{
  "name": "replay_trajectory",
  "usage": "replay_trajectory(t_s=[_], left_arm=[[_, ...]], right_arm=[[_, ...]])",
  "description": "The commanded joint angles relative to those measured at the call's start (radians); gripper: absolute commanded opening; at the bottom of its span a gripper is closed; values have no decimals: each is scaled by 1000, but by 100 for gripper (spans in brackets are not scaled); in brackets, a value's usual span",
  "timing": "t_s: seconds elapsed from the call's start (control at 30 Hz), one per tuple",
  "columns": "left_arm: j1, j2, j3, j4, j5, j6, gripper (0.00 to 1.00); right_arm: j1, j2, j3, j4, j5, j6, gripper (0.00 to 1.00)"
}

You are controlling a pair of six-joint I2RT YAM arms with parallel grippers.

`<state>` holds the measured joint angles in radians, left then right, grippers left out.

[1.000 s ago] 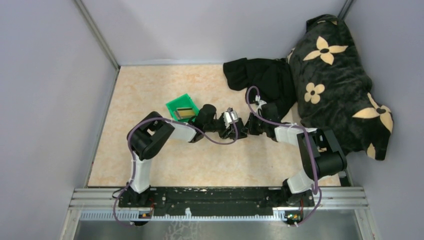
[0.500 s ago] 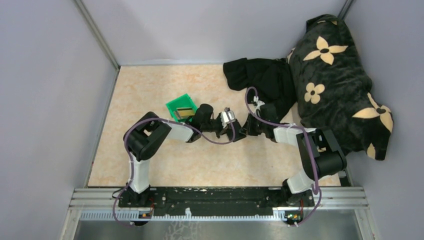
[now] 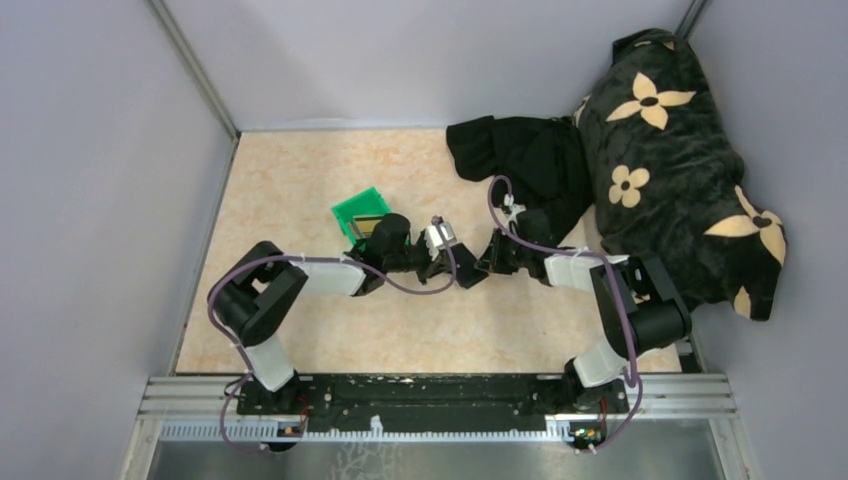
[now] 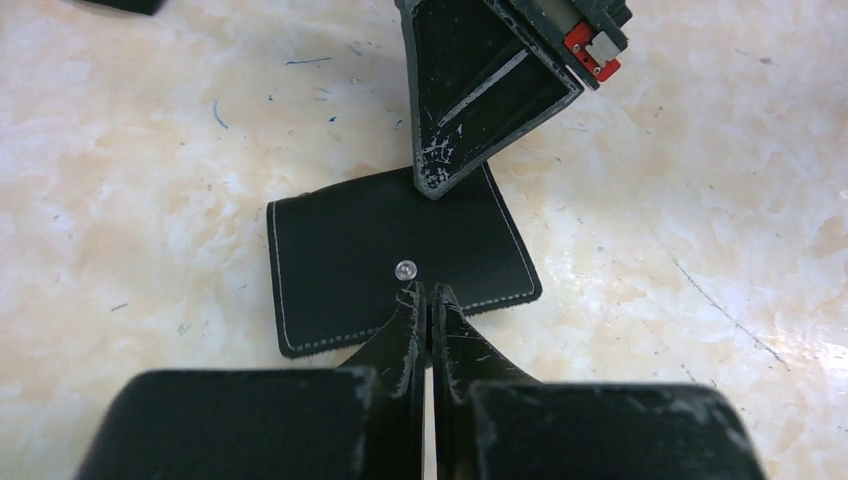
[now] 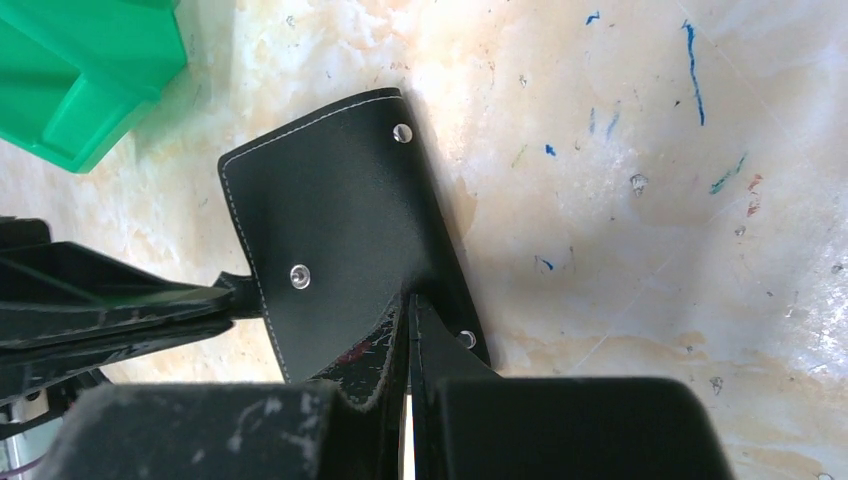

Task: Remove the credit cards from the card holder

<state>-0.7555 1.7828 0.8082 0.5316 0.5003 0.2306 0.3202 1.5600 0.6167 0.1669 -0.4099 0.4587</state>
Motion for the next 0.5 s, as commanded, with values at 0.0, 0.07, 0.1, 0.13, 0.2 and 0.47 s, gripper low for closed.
replay_trajectory(t_s=[0.0, 0.07, 0.1, 0.13, 0.2, 0.47], left_arm=[[2, -84, -45, 27, -63, -64, 0], [2, -109, -66, 49, -102, -93, 0], [2, -120, -75, 54, -111, -102, 7], [1, -121, -80, 51, -116, -116, 14], [-1, -112, -91, 44, -116, -145, 19], [-23, -134, -203, 90, -179, -240, 25]], right_arm=[[-4, 35, -1, -45, 90, -24, 0], [-3, 19, 0, -49, 87, -31, 0], [-4, 3, 0, -51, 88, -36, 0], [-2, -10, 2, -55, 90, -40, 0], [9, -37, 12, -75, 104, -61, 17], [169, -86, 121, -202, 298, -149, 47]])
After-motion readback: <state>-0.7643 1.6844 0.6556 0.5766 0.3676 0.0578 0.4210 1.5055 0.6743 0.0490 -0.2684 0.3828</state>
